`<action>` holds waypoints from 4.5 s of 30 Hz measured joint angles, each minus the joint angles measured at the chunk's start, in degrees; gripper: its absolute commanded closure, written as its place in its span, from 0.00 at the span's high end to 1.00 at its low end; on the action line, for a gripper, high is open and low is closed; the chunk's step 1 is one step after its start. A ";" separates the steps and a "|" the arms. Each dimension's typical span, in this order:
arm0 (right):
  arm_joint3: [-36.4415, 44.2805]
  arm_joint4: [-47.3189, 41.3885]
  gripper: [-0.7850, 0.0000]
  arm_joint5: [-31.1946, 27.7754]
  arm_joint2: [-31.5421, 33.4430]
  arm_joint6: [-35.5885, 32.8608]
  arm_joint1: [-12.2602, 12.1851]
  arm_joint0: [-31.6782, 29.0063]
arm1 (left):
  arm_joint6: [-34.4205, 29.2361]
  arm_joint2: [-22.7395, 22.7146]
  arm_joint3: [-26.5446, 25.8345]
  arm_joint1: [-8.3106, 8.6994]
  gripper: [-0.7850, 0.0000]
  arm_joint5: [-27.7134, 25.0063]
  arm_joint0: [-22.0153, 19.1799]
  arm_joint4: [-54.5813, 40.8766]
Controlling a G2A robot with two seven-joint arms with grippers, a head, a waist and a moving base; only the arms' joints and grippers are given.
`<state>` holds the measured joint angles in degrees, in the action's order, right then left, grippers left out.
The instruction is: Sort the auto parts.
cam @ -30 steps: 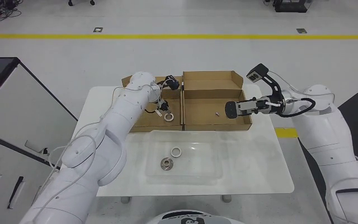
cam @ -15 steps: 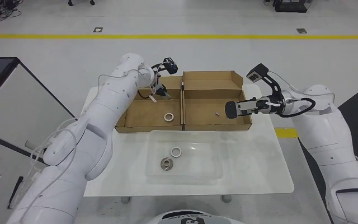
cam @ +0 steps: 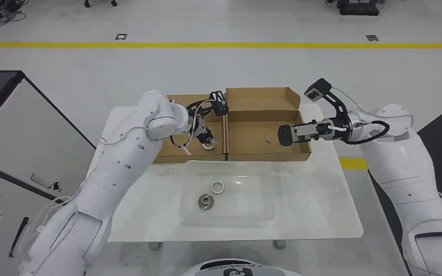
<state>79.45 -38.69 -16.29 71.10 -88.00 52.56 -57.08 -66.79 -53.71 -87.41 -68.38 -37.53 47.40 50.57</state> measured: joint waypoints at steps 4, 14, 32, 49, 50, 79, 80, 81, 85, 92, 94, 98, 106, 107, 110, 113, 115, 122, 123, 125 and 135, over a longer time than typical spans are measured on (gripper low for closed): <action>0.00 0.00 1.00 0.00 0.00 0.00 0.00 0.00 | -0.18 -0.24 -2.28 0.69 1.00 0.20 0.97 -0.60; 0.00 0.00 1.00 0.00 0.00 0.00 0.00 0.00 | 0.44 -0.10 -2.45 0.77 1.00 0.25 1.13 0.66; 0.00 0.00 1.00 0.00 0.00 0.00 0.00 0.00 | -18.19 28.47 -11.07 5.77 1.00 18.18 -16.67 -23.73; 0.00 0.00 1.00 0.00 0.00 0.00 0.00 0.00 | -14.22 41.17 -10.97 7.91 0.80 14.67 -20.27 -22.06; 0.00 0.00 1.00 0.00 0.00 0.00 0.00 0.00 | -13.77 41.19 -10.54 7.83 0.76 14.53 -20.00 -21.48; 0.00 0.00 1.00 0.00 0.00 0.00 0.00 0.00 | -5.15 43.34 0.76 1.93 0.44 12.56 -15.22 -11.29; 0.00 0.00 1.00 0.00 0.00 0.00 0.00 0.00 | -5.16 43.33 1.12 1.72 0.44 12.40 -15.09 -11.28; 0.00 0.00 1.00 0.00 0.00 0.00 0.00 0.00 | -5.18 43.30 1.37 1.58 0.44 12.30 -15.01 -11.30; 0.00 0.00 1.00 0.00 0.00 0.00 0.00 0.00 | -5.02 43.10 2.28 1.01 0.42 11.98 -14.68 -11.07; 0.00 0.00 1.00 0.00 0.00 0.00 0.00 0.00 | -4.83 42.52 3.82 0.31 0.40 11.50 -14.14 -10.37; 0.00 0.00 1.00 0.00 0.00 0.00 0.00 0.00 | -4.95 42.47 4.12 0.15 0.40 11.36 -13.95 -10.13; 0.00 0.00 1.00 0.00 0.00 0.00 0.00 0.00 | -5.09 42.20 4.72 -0.18 0.40 10.98 -13.54 -9.99; 0.00 0.00 1.00 0.00 0.00 0.00 0.00 0.00 | -5.64 41.51 5.60 -0.61 0.40 9.46 -12.99 -10.95; 0.00 0.00 1.00 0.00 0.00 0.00 0.00 0.00 | -5.79 41.39 5.65 -0.65 0.40 9.29 -12.91 -11.14; 0.00 0.00 1.00 0.00 0.00 0.00 0.00 0.00 | -6.02 41.05 5.73 -0.71 0.40 8.68 -12.62 -12.06; 0.00 0.00 1.00 0.00 0.00 0.00 0.00 0.00 | -6.20 40.54 5.98 -0.71 0.40 7.42 -12.39 -14.02; 0.00 0.00 1.00 0.00 0.00 0.00 0.00 0.00 | -6.74 40.43 6.08 -0.71 0.40 6.93 -12.38 -14.58; 0.00 0.00 1.00 0.00 0.00 0.00 0.00 0.00 | -6.81 40.21 6.40 -0.86 0.40 7.55 -12.26 -13.62; 0.00 0.00 1.00 0.00 0.00 0.00 0.00 0.00 | -6.66 40.11 6.44 -0.89 0.40 7.66 -12.23 -13.45; 0.00 0.00 1.00 0.00 0.00 0.00 0.00 0.00 | -6.39 39.96 6.53 -0.96 0.39 7.88 -12.13 -12.93; 0.00 0.00 1.00 0.00 0.00 0.00 0.00 0.00 | -6.04 39.85 8.17 -1.55 0.39 7.43 -11.57 -11.69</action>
<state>79.45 -38.69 -16.29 71.10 -88.00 52.56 -57.08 -72.83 -13.86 -79.23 -69.94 -30.09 35.82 38.88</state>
